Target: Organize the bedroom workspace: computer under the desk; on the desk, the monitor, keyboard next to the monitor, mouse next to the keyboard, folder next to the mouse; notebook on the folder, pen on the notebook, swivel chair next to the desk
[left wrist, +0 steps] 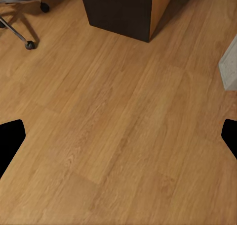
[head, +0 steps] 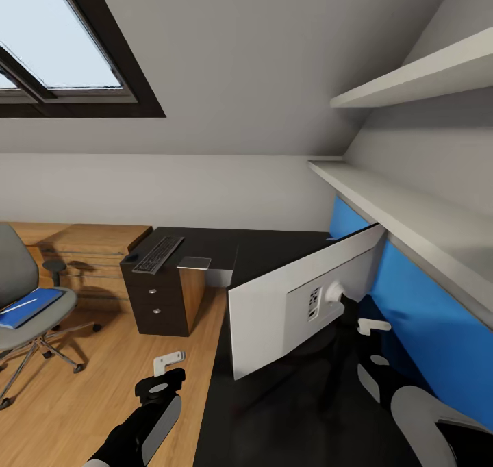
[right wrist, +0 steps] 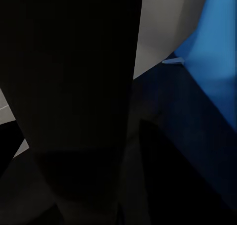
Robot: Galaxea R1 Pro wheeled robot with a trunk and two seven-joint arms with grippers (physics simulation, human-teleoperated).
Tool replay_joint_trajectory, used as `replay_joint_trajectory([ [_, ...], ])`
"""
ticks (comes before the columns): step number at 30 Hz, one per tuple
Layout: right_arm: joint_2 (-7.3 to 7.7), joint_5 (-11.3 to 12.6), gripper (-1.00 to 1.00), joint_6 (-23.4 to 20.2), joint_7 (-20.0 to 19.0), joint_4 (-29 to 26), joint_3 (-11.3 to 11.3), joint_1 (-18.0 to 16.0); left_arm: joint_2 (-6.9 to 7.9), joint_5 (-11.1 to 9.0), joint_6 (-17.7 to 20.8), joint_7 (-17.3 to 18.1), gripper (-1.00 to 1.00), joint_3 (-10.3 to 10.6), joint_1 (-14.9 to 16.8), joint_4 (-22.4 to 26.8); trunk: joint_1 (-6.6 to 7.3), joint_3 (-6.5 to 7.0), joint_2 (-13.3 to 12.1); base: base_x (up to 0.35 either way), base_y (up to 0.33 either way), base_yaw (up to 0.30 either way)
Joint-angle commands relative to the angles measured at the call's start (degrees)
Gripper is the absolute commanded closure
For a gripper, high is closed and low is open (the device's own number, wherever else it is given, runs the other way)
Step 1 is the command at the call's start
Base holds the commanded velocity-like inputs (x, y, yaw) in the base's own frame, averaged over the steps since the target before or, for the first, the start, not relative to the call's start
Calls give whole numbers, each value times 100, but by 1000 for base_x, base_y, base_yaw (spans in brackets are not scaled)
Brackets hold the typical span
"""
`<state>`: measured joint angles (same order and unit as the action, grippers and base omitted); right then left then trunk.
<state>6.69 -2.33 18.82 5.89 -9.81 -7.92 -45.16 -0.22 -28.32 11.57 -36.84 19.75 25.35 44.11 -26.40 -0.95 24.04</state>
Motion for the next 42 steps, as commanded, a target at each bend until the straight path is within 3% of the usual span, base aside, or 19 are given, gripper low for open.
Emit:
replay_joint_trajectory([
  [1, 8, -143, 100, 34, 292, 14, 203, -1, 4, -24, 27, -42, -100, 20, 5, 10, -4, -12, 9, 0, 0, 0],
  [16, 15, -153, 100, 34, 291, 8, 211, -1, 4, -23, 24, -42, -100, 20, 5, 8, -4, -12, 9, 0, 0, 0],
  [17, 10, -154, -100, 35, 292, 6, 211, -1, 4, -22, 21, -42, -100, 20, 5, 10, -4, -12, 9, 0, 0, 0],
  [30, 8, -153, -100, 34, 290, -3, 211, -1, 4, -25, 28, -42, -100, 20, 5, 10, -4, -12, 9, -13, 4, 0],
  [42, -6, -149, -100, 38, 304, 1, 211, -1, 10, -25, 37, -42, -100, 15, 5, 10, -4, -12, 9, -274, 134, 0],
])
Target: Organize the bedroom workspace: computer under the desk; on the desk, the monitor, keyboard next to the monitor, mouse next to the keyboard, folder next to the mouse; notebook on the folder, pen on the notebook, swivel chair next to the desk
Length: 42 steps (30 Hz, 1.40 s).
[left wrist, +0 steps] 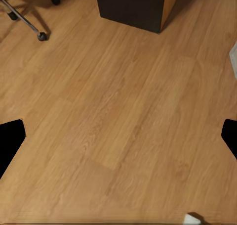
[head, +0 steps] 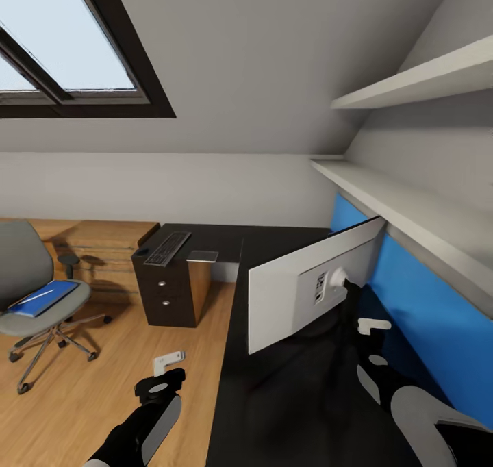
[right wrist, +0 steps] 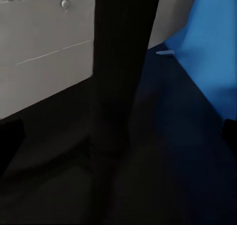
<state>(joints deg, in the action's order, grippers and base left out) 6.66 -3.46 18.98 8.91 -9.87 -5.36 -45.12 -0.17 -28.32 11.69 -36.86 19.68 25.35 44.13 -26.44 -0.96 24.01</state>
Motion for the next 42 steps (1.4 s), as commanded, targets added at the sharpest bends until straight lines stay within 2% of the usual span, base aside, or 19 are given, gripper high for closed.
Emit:
replay_joint_trajectory([
  [1, -6, -35, -100, 24, 6, 1, -44, -6, 5, -25, 25, -40, -100, 21, 5, 7, 0, -10, 11, -285, 209, 0],
  [6, -61, -13, -100, 30, 45, -141, -46, -4, 3, -25, 32, -40, -100, 19, 5, 7, 0, -10, 11, -271, 226, 0],
  [9, -237, -16, -100, 6, 58, -442, -52, 23, 5, -25, 37, -34, -100, 19, 5, 7, 0, -10, 11, -253, 242, 0],
  [11, -414, -26, -100, -129, 108, -955, -58, 192, 3, -25, 43, -33, -100, 18, 5, 7, 0, -10, 11, -238, 254, 0],
  [12, -501, -30, -100, -462, 225, -1602, -59, 513, 1, -25, 48, -32, -100, 22, 5, 7, 0, -10, 11, -215, 261, 0],
  [13, -522, -30, -100, -627, 275, -1896, -58, 660, 1, -25, 49, -32, -100, 23, 5, 7, 0, -10, 11, -207, 262, 0],
  [16, -592, 7, -100, -1914, 503, -4173, -51, 1793, 0, -25, 52, -32, -100, 26, 5, 7, 0, -10, 11, -183, 266, 0],
  [20, -672, 53, -100, -2712, 576, -5658, -40, 2619, 0, -25, 52, -26, -100, 27, 5, 7, 0, -10, 11, -167, 285, 0],
  [25, -913, 45, -100, -2954, 597, -6142, -43, 2919, -3, -25, 57, -19, -100, 35, 5, 7, 0, -10, 11, -115, 308, 0],
  [33, -946, 33, -100, -2957, 598, -6153, -44, 2946, -1, -25, 55, 44, -100, 36, 5, 7, 0, -10, 11, 27, 326, 0],
  [42, -953, 20, -100, -2885, 611, -6151, -32, 2956, 0, -27, 53, 240, -100, 36, 5, -5, 0, -10, 11, 235, 230, 0],
])
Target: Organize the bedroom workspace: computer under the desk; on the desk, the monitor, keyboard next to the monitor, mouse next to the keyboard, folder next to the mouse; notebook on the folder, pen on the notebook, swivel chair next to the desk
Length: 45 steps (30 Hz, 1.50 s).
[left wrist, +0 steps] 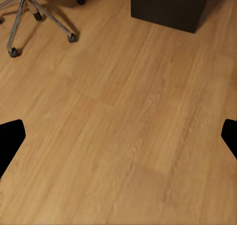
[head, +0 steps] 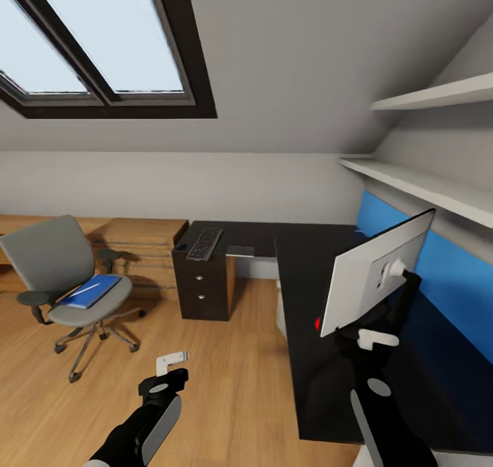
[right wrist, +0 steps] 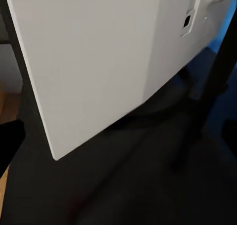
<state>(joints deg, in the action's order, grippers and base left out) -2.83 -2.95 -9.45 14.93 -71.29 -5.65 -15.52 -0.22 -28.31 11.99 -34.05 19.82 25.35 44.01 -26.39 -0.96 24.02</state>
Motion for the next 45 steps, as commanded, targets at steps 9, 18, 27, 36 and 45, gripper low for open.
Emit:
replay_joint_trajectory([
  [9, -7, -212, -100, 193, 723, 30, 427, -3, -6, -20, 25, -41, -100, 30, 5, -31, -6, -10, 10, 60, 32, 0],
  [18, -7, -249, -100, 595, 1097, 268, 653, -3, -4, -17, 15, -41, -100, 31, 5, -32, -6, -10, 10, 206, 210, 0],
  [27, 2, -259, -100, 620, 1285, 286, 670, -3, -17, -13, 2, -51, -100, 35, 5, -32, -6, -10, 10, 105, 71, 0],
  [36, 10, -252, -100, 615, 1372, 290, 638, -3, -22, -11, -3, -50, -100, 40, 5, -38, -6, -10, 10, 122, 1, 0],
  [45, 16, -242, -100, 588, 1398, 291, 612, -3, -28, -7, -5, -45, -100, 40, 5, -117, -6, -10, 10, 128, 0, 0],
])
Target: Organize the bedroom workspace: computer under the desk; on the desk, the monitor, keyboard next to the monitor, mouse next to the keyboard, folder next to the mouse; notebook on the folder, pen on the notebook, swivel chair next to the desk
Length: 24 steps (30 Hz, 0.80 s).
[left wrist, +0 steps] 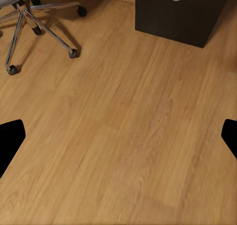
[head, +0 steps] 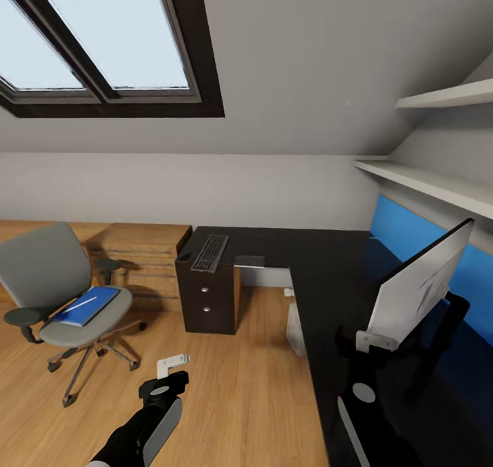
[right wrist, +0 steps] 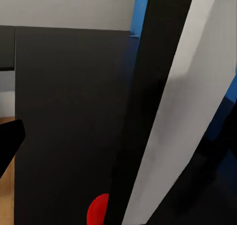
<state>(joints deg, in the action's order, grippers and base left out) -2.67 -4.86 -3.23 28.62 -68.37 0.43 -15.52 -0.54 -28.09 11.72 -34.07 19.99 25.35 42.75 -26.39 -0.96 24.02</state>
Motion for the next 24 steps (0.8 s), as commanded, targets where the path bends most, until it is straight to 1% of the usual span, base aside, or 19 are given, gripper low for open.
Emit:
replay_joint_trajectory([
  [1, 0, -51, -100, -35, 39, -1, 4, -4, 4, -29, 25, -40, -100, 23, 5, 6, -5, -10, 10, 209, 0, 0],
  [6, 3, -46, -100, -42, 193, -1, 0, -4, 2, -28, 40, -38, -100, 30, 5, -39, -5, -10, 10, 98, 0, 0],
  [12, 8, -38, -100, -51, 235, -1, -28, -4, 0, -30, 41, -38, -100, 31, 5, -46, -5, -10, 10, 14, 0, 0],
  [16, 7, -34, -100, -57, 293, -1, -167, -7, -6, -30, 40, -39, -100, 33, 5, -47, -5, -10, 10, 1, 0, 0],
  [19, 4, -26, -100, -63, 326, -1, -354, -12, -7, -29, 29, -39, -100, 39, 5, -47, -5, -10, 10, 0, 0, 0],
  [24, 3, -11, -100, -63, 343, 5, -438, -13, -8, -26, 29, -39, -100, 39, 5, -55, -5, -10, 10, 0, 0, 0],
])
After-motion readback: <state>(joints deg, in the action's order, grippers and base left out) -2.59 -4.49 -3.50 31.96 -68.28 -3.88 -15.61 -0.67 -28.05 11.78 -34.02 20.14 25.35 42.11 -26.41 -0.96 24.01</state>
